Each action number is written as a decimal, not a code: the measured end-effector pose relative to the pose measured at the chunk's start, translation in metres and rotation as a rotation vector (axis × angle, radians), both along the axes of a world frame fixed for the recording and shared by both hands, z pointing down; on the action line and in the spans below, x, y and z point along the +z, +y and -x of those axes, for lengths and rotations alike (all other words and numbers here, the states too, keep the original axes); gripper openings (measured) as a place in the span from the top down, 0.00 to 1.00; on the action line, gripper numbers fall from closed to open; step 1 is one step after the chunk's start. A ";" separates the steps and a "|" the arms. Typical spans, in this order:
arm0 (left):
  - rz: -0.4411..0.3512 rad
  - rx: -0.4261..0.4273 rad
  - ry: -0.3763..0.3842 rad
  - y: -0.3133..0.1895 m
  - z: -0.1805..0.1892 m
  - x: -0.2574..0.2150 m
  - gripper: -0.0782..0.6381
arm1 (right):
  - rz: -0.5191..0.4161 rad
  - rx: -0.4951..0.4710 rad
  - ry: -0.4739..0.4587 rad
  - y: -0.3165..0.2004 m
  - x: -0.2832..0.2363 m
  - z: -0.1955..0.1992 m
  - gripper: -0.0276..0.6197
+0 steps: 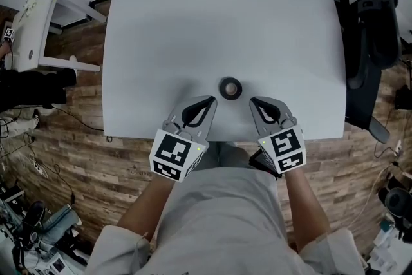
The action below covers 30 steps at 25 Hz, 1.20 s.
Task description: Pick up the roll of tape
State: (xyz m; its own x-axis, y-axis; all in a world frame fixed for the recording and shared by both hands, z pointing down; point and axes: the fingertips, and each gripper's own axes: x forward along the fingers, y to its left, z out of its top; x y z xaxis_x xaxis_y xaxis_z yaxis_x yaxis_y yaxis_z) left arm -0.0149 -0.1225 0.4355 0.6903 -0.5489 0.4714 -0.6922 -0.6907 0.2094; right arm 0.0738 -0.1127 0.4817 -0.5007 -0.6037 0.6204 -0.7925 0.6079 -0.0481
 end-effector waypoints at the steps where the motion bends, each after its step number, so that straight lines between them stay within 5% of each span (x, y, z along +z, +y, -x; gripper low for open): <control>1: 0.004 0.001 -0.003 -0.001 0.001 0.003 0.87 | 0.003 0.001 0.002 -0.002 0.003 0.001 0.95; 20: 0.056 -0.006 -0.042 -0.012 0.012 0.047 0.87 | 0.084 -0.027 0.017 -0.020 0.055 0.016 0.88; 30: 0.086 -0.023 -0.046 -0.006 0.015 0.063 0.87 | 0.120 -0.058 0.026 -0.020 0.075 0.025 0.75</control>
